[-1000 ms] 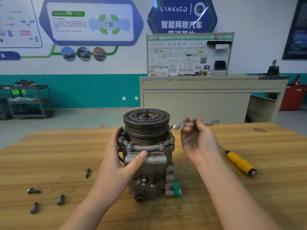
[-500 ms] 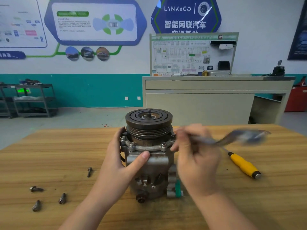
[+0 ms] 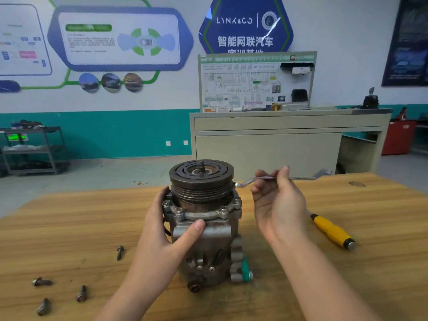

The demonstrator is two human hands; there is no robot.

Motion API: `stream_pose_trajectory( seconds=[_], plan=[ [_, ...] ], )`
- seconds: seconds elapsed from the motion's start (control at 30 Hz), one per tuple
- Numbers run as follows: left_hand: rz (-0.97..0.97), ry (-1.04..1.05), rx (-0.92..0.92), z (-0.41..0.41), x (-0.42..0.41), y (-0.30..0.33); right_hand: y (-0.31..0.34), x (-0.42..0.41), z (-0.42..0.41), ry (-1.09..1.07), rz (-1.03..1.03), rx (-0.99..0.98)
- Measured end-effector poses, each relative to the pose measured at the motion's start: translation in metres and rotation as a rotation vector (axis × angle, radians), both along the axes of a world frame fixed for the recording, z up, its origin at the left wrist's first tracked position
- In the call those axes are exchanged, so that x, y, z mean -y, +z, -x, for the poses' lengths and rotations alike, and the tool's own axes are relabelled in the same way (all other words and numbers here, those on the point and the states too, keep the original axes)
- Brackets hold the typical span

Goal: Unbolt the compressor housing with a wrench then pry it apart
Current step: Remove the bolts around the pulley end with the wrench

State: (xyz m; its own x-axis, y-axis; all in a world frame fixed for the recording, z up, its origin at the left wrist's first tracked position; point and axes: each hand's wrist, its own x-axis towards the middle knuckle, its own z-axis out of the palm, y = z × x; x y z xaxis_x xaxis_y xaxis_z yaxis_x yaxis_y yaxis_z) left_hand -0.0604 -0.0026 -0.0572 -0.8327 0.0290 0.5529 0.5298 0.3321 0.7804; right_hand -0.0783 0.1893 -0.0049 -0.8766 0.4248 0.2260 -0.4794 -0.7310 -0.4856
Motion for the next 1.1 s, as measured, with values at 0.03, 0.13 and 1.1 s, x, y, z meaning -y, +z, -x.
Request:
stream_pose_trajectory(
  seconds=[0.03, 0.13, 1.1],
  plan=[
    [-0.004, -0.002, 0.002, 0.000, 0.000, 0.000, -0.001, 0.001, -0.003, -0.070, -0.008, -0.036],
    [-0.003, 0.011, -0.016, 0.000, 0.000, 0.000, -0.003, 0.004, -0.013, -0.370, -0.220, -0.105],
    [-0.004, 0.004, 0.001, -0.001, 0.000, 0.001, 0.002, -0.006, -0.006, -0.211, -0.029, 0.018]
  ],
)
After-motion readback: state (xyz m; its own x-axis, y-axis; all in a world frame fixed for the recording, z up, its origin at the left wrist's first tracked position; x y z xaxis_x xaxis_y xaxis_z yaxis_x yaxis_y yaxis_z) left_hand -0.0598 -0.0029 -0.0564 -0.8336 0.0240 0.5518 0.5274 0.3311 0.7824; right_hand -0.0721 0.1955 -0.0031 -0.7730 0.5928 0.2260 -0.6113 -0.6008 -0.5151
